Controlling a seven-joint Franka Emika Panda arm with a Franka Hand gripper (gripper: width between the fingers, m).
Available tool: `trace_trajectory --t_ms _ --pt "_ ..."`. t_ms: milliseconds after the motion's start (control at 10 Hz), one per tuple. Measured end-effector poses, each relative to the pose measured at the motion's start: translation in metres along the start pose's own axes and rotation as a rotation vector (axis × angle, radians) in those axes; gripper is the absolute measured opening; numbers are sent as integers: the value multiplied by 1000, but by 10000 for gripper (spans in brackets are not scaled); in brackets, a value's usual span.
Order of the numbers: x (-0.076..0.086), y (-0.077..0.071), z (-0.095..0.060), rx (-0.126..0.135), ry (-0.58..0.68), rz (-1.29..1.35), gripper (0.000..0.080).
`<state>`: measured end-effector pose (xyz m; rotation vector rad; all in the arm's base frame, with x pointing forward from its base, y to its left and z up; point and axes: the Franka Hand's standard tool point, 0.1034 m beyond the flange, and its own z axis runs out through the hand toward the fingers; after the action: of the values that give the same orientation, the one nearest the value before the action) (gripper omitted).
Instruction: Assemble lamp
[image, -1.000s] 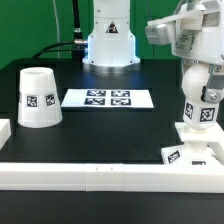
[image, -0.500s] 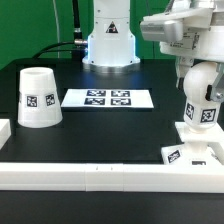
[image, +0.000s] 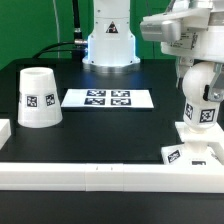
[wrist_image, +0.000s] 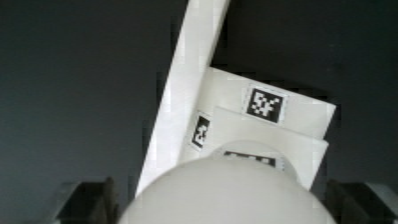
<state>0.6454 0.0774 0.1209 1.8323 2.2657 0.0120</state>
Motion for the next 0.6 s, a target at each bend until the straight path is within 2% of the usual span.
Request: trace_trajectory --t_ms 300,600 --pt "-4 -5 1 11 -4 267 574" --pt "3 -7 1 20 -7 572 574"
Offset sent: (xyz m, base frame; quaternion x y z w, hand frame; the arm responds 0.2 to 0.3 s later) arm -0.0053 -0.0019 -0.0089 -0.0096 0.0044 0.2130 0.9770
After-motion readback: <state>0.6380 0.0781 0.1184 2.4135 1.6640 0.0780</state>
